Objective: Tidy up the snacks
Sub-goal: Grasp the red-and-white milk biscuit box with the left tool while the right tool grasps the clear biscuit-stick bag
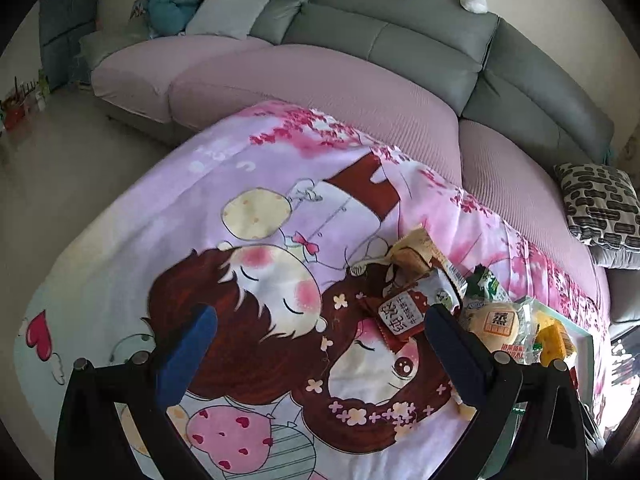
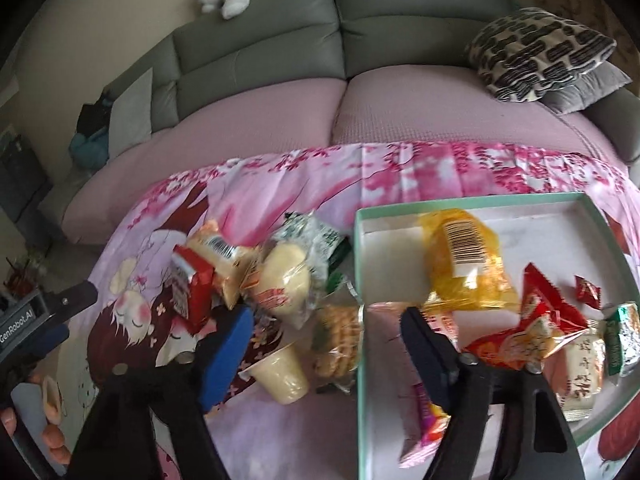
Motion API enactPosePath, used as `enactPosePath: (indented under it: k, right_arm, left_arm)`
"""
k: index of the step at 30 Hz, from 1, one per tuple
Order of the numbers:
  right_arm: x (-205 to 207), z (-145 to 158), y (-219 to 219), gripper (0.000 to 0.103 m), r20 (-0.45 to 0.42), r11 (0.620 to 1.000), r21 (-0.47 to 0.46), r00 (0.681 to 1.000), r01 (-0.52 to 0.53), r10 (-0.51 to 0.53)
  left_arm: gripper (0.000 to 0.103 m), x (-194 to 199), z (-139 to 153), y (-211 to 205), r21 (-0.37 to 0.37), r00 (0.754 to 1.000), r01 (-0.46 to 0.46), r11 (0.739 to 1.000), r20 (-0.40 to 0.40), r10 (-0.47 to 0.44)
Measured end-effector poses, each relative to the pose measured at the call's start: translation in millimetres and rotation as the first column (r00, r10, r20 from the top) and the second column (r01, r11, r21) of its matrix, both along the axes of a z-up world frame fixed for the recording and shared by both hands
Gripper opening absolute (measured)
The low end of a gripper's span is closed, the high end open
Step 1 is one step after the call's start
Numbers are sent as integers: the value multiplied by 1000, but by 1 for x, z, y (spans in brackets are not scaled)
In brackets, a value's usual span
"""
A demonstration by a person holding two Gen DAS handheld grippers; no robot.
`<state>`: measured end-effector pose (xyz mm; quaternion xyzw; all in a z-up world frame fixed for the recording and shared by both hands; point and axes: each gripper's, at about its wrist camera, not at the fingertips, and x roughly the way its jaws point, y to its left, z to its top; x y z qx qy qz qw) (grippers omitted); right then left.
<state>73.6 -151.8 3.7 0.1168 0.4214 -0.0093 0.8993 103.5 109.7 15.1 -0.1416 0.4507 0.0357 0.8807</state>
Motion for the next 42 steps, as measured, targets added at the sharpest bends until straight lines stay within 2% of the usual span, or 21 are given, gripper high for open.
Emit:
enactPosePath:
  k: [3,8,18,21,24,27,39,42]
  right_arm:
    - [1,-4,1,63,-14,1000,-1,1000,-7,7]
    - [4,-11,-2,53,-39,1000,1,999,-3,3]
    - [7,-18,-2,53,-62,1000,-5,998,-10,10]
    - [8,-22,-2,45,-78,1000,-5,997,-15,14]
    - [8,-22,-5,44,-81,1000,-3,997,-10,10]
    - [7,-21,-5,38,-79,1000,-4,997,-11,11]
    - [8,-19,2,38,-70,999,-8,997,-42,42]
    - [8,-19,0,33,-72,999,-11,997,-35,34]
  left_arm:
    - [103,4,-7,-6,-5,1000,23,1000,-19,-23]
    - [103,10,-14,-19,1,997,71,997,-39,-71]
    - [103,25,-36,-40,28,988,133,991,-83,-130]
    - [103,30,-40,-47,37,985,156,987,-83,-152]
    - [103,35,-45,-56,28,979,187,982,-84,-184]
    - [103,38,-50,-64,49,974,212,976,-92,-207]
    - [103,53,-58,-80,64,967,252,966,-45,-250]
    - [100,53,-59,-82,78,967,255,964,-40,-253]
